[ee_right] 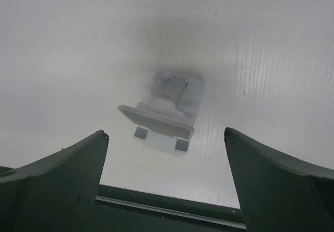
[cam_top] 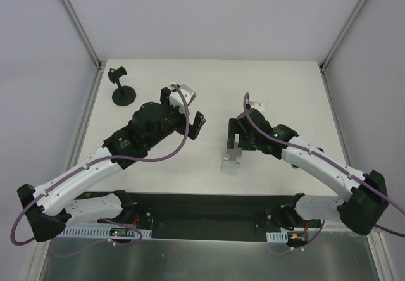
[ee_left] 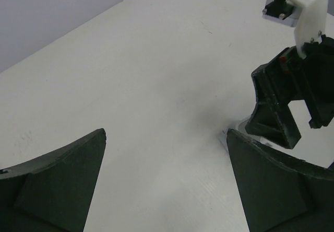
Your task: Place the phone on the phone stand
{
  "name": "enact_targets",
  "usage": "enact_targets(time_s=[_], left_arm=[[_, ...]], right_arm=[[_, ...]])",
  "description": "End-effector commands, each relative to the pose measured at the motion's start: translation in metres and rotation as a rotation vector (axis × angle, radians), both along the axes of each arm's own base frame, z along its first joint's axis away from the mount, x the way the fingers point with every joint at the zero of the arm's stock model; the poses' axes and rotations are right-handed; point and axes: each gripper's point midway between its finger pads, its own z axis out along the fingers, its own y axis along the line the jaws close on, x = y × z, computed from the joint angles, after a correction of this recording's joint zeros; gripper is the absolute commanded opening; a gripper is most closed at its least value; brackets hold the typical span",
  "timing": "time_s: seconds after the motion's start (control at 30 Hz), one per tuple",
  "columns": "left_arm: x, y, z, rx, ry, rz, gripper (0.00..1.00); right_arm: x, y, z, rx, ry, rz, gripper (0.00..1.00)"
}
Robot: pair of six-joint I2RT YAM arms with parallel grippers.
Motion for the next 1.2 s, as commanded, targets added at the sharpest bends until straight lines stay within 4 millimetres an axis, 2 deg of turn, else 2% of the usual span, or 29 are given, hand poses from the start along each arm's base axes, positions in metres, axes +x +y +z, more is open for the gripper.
enact_targets(time_s=[0.0, 0.17, 0.3, 0.43, 0.53, 0.67, 0.7, 0.73, 0.77, 0.93, 1.0, 1.13, 1.17], left_arm=[[-0.002, 0.005, 0.006, -0.039, -0.003, 0.027, 0.97], [-0.003, 0.002, 0.005, -0.045, 0.007, 0.015, 0.98], [-0.003, 0.001, 0.003, -0.040, 0.011, 0.012, 0.98], [-0.004, 0.000, 0.002, -0.043, 0.016, 0.006, 0.98], [-0.005, -0.002, 0.003, -0.050, 0.019, -0.004, 0.98], [-0.007, -0.004, 0.005, -0.057, 0.020, -0.017, 0.98], [-0.008, -0.004, 0.004, -0.057, 0.022, -0.020, 0.98], [-0.008, -0.004, 0.004, -0.057, 0.024, -0.021, 0.98], [-0.008, -0.005, 0.004, -0.057, 0.025, -0.025, 0.98], [-0.011, -0.008, 0.005, -0.064, 0.029, -0.049, 0.98], [-0.011, -0.009, 0.005, -0.065, 0.032, -0.053, 0.97], [-0.012, -0.009, 0.005, -0.063, 0.031, -0.053, 0.97], [-0.011, -0.009, 0.004, -0.062, 0.033, -0.050, 0.98]], right_arm=[[0.016, 0.000, -0.003, -0.034, 0.000, -0.132, 0.96], [0.015, -0.005, -0.020, -0.054, 0.046, -0.212, 0.96], [0.011, 0.007, -0.032, -0.015, 0.111, -0.247, 0.96], [0.009, 0.007, -0.040, -0.042, 0.126, -0.288, 0.97], [0.011, 0.018, -0.036, -0.013, 0.109, -0.219, 0.98], [0.010, 0.023, -0.026, -0.046, 0.031, 0.026, 0.97], [0.005, 0.017, -0.033, -0.077, 0.026, 0.061, 0.95], [0.007, 0.019, -0.024, -0.042, -0.016, 0.095, 0.92], [0.006, 0.019, -0.023, -0.050, -0.038, 0.145, 0.81], [0.003, 0.021, -0.022, 0.021, -0.048, 0.254, 0.61], [0.004, 0.022, -0.021, 0.005, -0.065, 0.293, 0.50], [-0.002, 0.043, -0.023, 0.070, -0.049, 0.424, 0.38], [-0.002, 0.045, -0.022, 0.073, -0.048, 0.439, 0.32]])
